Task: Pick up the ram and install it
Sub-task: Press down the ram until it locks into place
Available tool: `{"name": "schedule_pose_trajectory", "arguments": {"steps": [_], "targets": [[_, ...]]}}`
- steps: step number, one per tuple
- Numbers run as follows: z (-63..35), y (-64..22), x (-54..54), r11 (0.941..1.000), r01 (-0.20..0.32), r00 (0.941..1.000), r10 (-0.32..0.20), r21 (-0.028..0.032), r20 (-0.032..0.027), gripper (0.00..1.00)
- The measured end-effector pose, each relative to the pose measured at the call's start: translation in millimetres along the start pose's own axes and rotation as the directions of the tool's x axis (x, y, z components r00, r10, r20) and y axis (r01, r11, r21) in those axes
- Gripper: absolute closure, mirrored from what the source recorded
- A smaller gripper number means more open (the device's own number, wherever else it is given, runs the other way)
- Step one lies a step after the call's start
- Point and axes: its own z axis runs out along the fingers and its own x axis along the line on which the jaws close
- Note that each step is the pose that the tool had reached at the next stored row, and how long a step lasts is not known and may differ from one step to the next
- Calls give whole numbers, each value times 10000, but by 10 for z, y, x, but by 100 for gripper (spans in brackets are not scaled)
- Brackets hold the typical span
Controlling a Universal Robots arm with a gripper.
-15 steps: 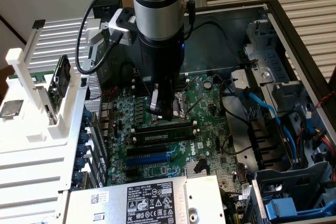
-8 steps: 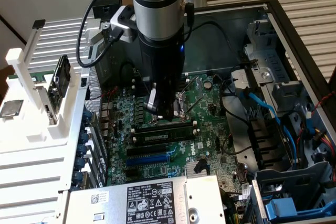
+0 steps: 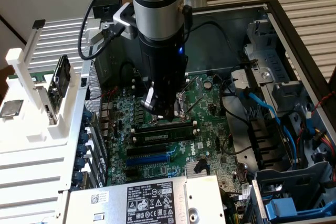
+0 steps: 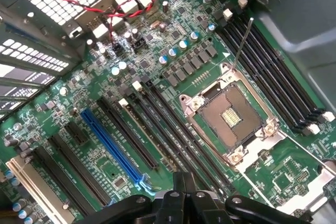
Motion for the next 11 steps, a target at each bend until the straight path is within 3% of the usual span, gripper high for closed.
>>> {"name": "schedule_pose_trajectory", "arguments": {"steps": [5, 11], "targets": [[1, 0, 0, 9970, -773, 9970, 773, 43, 13, 90], [1, 0, 0, 9853, -1707, 9853, 1706, 94, 31, 90]]}}
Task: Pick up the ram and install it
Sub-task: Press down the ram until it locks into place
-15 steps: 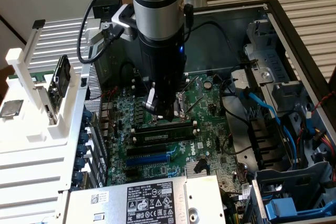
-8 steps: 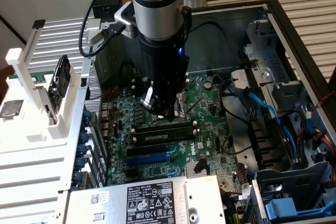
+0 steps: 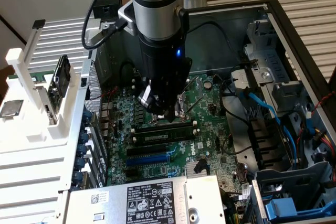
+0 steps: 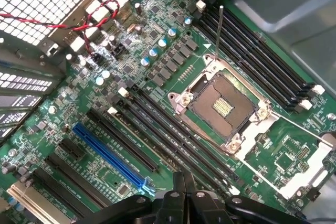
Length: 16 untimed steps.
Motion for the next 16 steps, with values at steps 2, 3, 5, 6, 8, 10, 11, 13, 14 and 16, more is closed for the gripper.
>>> {"name": "schedule_pose_trajectory", "arguments": {"steps": [2, 3, 5, 6, 8, 10, 11, 13, 14, 16], "targets": [[0, 0, 0, 9995, -311, 9995, 311, 18, 3, 90], [0, 0, 0, 9989, -470, 9989, 470, 26, 5, 90], [0, 0, 0, 9969, -785, 9969, 785, 43, 10, 90], [0, 0, 0, 9939, -1101, 9939, 1101, 61, 16, 90], [0, 0, 0, 9901, -1403, 9901, 1403, 77, 21, 90], [0, 0, 0, 9850, -1723, 9850, 1723, 95, 28, 90], [0, 0, 0, 9822, -1876, 9822, 1876, 103, 32, 90], [1, 0, 0, 9722, -2338, 9723, 2338, 128, 42, 90], [1, 0, 0, 9683, -2495, 9684, 2494, 137, 46, 90], [1, 0, 0, 9598, -2803, 9599, 2802, 153, 55, 90]]}}
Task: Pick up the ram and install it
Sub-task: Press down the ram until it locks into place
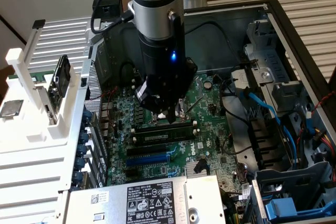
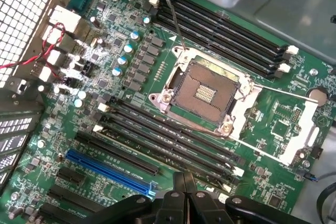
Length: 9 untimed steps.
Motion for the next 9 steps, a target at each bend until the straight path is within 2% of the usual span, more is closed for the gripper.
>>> {"name": "schedule_pose_trajectory", "arguments": {"steps": [5, 9], "targets": [[0, 0, 0, 9968, -793, 9969, 793, 44, 11, 90], [1, 0, 0, 9898, -1420, 9899, 1420, 78, 23, 90]]}}
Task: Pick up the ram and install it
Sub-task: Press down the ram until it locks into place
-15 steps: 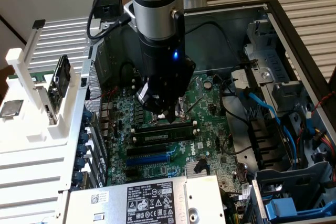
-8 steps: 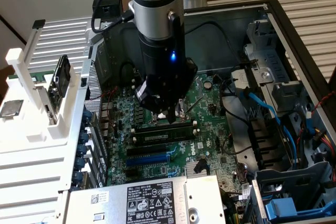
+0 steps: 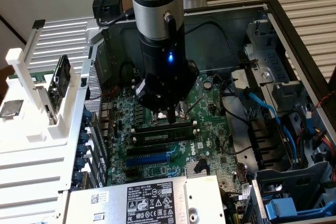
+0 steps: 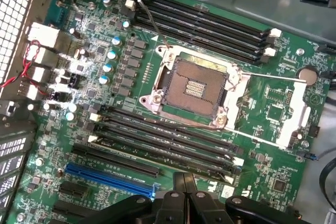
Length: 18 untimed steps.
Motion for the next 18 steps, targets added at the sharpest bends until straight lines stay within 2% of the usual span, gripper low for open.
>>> {"name": "schedule_pose_trajectory", "arguments": {"steps": [3, 7, 12, 13, 14, 18], "targets": [[0, 0, 0, 9989, -472, 9989, 472, 26, 6, 90], [0, 0, 0, 9942, -1075, 9942, 1075, 60, 16, 90], [1, 0, 0, 9830, -1832, 9831, 1832, 101, 31, 90], [1, 0, 0, 9799, -1989, 9800, 1989, 109, 35, 90], [1, 0, 0, 9741, -2258, 9742, 2258, 124, 41, 90], [1, 0, 0, 9734, -2288, 9735, 2288, 125, 42, 90]]}}
